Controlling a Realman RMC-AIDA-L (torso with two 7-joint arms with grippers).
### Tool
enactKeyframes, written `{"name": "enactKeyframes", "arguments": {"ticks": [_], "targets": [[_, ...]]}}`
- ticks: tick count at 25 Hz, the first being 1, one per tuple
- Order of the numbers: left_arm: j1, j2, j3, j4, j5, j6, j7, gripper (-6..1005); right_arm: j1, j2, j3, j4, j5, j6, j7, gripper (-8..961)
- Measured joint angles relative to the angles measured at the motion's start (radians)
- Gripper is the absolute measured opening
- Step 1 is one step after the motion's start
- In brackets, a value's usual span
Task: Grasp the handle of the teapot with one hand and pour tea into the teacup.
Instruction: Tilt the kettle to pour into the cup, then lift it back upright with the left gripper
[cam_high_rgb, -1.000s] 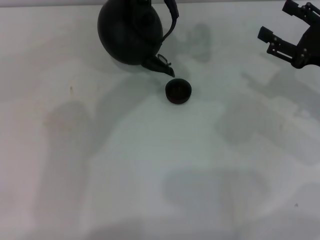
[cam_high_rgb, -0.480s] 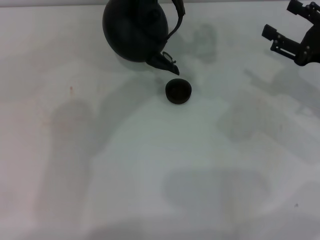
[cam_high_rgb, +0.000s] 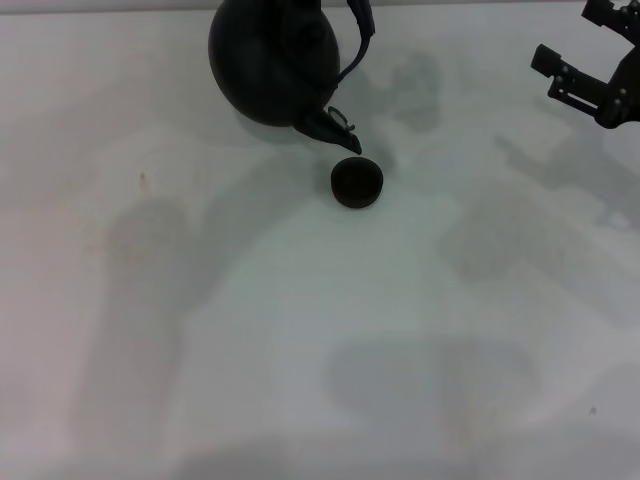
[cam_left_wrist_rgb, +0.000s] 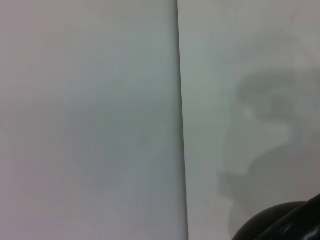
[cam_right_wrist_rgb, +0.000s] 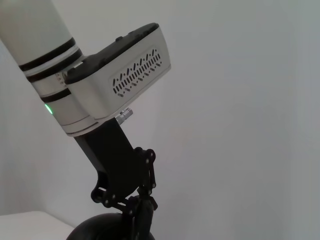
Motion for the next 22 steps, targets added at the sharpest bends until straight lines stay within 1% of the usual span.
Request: {"name": "enactKeyframes", "arguments": {"ticks": [12, 22], "targets": [[0.0, -0.001, 0.026, 0.028, 0.0, 0.018, -0.006, 123, -0.003, 0.0, 0.0, 0.001, 0.003, -0.01, 0.006, 854], [0.031, 0.0, 0.026, 0.076, 0.0, 0.052, -0.006, 122, 0.001, -0.005, 0.001, 0.02, 0.008, -0.013, 0.005, 854]]}}
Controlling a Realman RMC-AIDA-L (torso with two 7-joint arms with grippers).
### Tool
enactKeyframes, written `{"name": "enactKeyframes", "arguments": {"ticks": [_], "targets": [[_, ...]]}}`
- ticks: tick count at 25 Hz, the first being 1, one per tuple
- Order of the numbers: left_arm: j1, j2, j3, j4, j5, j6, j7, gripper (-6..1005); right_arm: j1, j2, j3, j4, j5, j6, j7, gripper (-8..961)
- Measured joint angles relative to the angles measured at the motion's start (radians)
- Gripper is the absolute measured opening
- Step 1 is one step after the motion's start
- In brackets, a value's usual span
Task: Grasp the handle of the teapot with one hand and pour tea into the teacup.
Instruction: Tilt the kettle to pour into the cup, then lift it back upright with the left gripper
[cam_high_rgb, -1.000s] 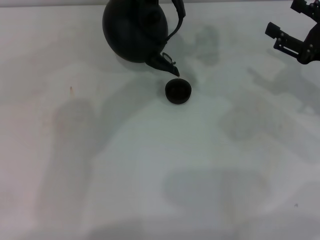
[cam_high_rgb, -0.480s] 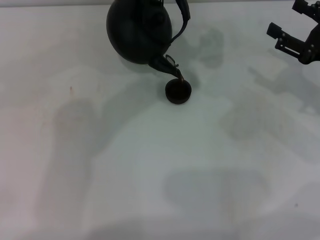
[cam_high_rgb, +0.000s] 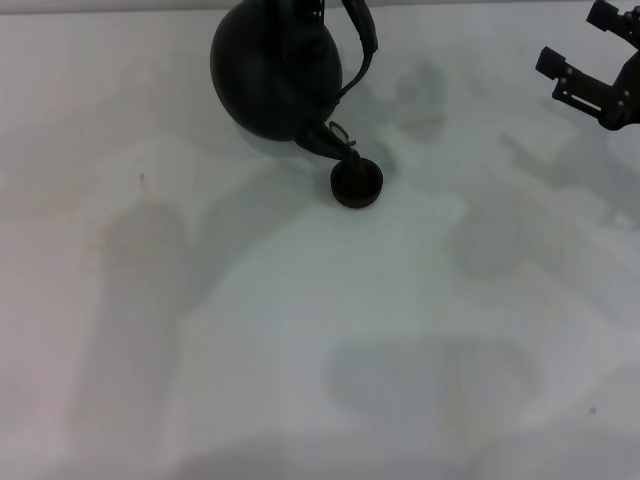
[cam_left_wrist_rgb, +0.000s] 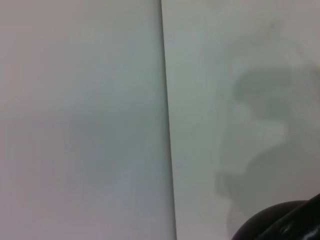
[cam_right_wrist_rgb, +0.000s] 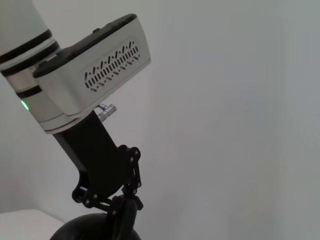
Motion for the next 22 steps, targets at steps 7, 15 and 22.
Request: {"name": "enactKeyframes", "arguments": {"ticks": [7, 15, 22], "targets": [[0.01, 0.004, 0.0, 0.015, 0.0, 0.023, 0.0, 122, 0.005, -0.001, 0.0, 0.003, 0.0, -0.004, 0.001, 854], [0.011, 0.01, 0.025, 0.017, 0.0, 0.04, 0.0, 122, 0.005, -0.001, 0.0, 0.005, 0.0, -0.009, 0.002, 854], [0.004, 0.012, 0.034, 0.016, 0.001, 0.05, 0.002, 122, 0.006, -0.001, 0.0, 0.006, 0.0, -0.01, 0.001, 854]]}}
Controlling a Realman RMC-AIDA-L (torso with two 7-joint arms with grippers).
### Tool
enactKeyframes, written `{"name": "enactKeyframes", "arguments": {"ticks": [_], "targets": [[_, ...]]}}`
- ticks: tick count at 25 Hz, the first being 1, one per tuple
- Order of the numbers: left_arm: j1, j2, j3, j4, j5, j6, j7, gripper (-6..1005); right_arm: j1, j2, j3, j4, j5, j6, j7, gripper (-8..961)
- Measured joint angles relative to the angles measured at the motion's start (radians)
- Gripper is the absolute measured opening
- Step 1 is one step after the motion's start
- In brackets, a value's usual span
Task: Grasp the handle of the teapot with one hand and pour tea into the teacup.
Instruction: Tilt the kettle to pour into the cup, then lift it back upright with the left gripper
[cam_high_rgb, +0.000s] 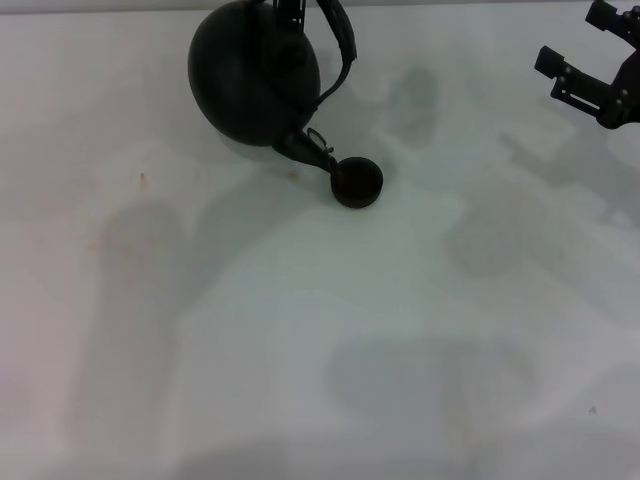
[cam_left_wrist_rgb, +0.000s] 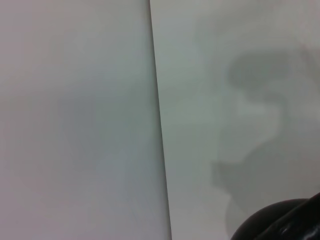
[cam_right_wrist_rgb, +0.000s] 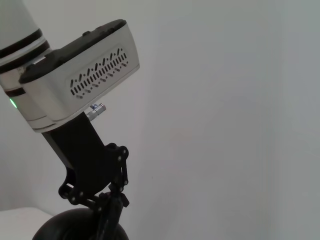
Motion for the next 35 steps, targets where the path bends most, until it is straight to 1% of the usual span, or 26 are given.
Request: {"name": "enactKeyframes", "arguments": {"ticks": [5, 12, 18, 35], "targets": [[-0.024, 0.005, 0.042, -0.021, 0.0, 0.001, -0.006, 122, 0.001, 0.001, 0.0, 0.0, -0.001, -0.004, -0.004, 854], [-0.061, 0.007, 0.046, -0.067, 0.0, -0.003, -0.008, 123, 0.0, 0.002, 0.0, 0.0, -0.002, -0.004, -0.003, 854], [-0.083, 0.007, 0.047, -0.078, 0.0, -0.01, -0.014, 123, 0.002, 0.002, 0.0, 0.0, -0.001, -0.004, -0.004, 854], [-0.102, 0.007, 0.046, -0.094, 0.0, -0.048, -0.017, 123, 0.005, 0.002, 0.0, -0.002, 0.0, 0.001, 0.003, 854]]}}
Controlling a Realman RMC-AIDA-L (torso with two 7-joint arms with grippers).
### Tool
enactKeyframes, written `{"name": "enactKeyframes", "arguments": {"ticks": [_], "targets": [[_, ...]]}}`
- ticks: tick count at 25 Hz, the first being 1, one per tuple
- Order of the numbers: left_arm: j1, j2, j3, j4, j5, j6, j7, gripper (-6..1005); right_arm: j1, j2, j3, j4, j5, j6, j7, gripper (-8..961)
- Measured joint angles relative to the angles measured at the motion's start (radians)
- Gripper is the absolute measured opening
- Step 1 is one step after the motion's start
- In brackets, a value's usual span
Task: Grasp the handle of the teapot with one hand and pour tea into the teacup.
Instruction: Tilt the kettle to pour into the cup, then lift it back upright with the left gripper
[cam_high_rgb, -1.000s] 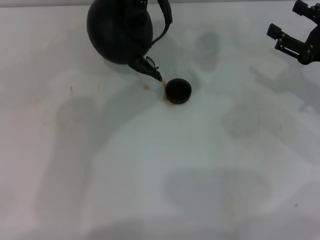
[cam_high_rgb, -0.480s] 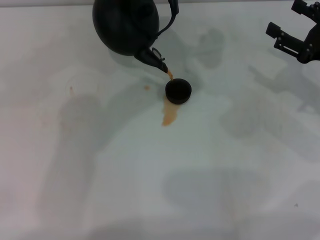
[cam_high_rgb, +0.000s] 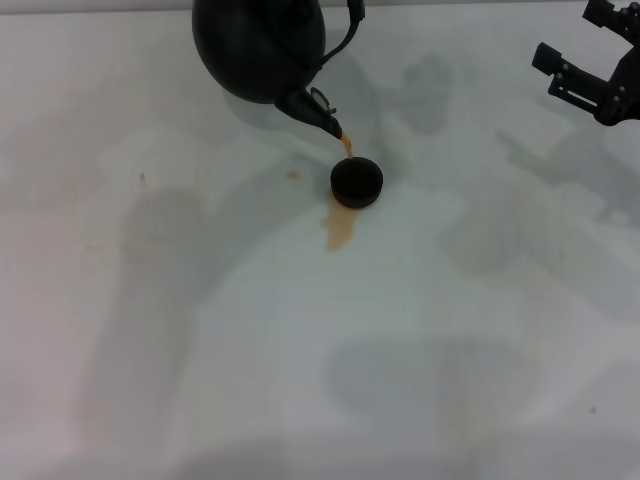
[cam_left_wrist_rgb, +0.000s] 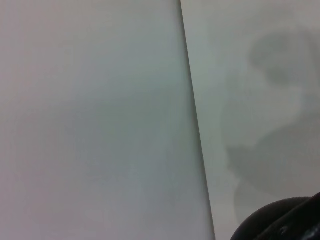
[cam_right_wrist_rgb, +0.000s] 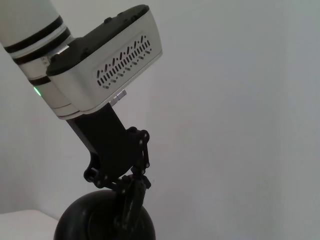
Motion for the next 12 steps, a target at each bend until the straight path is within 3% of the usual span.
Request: {"name": "enactKeyframes", "arguments": {"ticks": [12], "targets": [[-0.007, -0.02, -0.011, 0.011, -0.001, -0.009, -0.047, 119, -0.003, -0.004, 0.017, 0.002, 0.0, -0.006, -0.003, 854]]}}
